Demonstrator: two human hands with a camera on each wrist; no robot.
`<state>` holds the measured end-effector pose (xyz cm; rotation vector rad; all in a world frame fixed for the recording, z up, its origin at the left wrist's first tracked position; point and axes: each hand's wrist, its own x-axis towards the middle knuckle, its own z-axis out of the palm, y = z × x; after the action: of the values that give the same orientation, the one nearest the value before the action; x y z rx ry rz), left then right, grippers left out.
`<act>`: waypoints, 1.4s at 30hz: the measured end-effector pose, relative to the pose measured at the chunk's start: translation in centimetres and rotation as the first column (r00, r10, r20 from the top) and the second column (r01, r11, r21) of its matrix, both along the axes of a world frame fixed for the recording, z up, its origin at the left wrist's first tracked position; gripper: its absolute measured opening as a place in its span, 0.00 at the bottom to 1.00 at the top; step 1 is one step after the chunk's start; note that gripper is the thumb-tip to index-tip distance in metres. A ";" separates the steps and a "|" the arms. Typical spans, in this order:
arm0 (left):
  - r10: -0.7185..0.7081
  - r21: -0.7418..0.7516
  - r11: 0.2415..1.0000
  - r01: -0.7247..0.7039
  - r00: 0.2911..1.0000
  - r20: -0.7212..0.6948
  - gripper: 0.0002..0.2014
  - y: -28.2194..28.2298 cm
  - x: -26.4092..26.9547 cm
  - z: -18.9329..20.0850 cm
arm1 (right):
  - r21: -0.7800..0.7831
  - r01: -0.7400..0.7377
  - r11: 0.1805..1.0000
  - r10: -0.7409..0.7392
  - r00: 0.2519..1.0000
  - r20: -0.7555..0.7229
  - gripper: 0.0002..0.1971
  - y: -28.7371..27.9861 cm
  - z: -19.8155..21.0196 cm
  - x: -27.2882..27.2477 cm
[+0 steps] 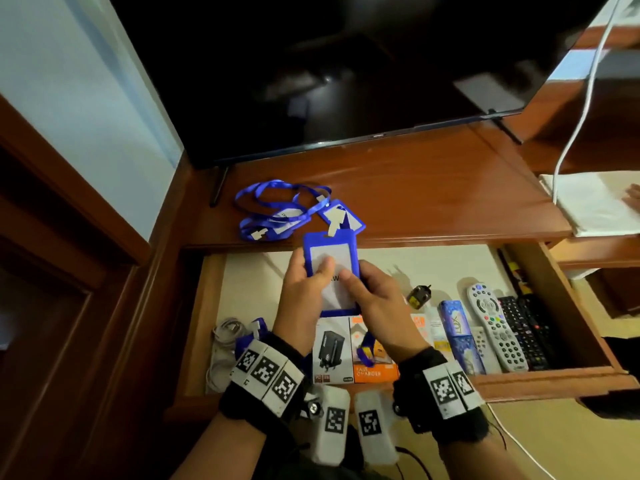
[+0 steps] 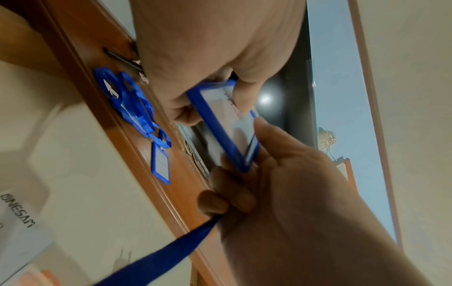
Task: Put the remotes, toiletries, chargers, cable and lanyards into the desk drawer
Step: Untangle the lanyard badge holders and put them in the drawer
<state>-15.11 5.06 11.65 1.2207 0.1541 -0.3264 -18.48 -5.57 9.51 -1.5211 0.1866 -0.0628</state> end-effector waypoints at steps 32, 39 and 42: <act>0.026 0.516 0.825 -0.230 0.927 0.373 0.04 10.0 3.7 -2.0 | -0.272 -0.243 0.931 0.206 0.966 -0.159 0.12 5.0 2.7 -2.9; -0.425 0.708 0.704 -0.053 0.768 0.479 0.10 7.5 1.1 -3.5 | -0.545 -0.279 0.790 0.277 0.957 -0.087 0.09 1.3 6.7 -1.8; -0.627 0.769 0.616 0.170 0.697 0.348 0.05 6.8 0.6 -2.6 | -0.693 -0.260 0.673 0.258 0.960 -0.109 0.10 -0.8 7.2 -0.7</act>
<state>-14.54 11.87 9.03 2.0780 -0.6567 -0.2853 -19.22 -6.37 16.68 -2.3107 -0.0771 0.1126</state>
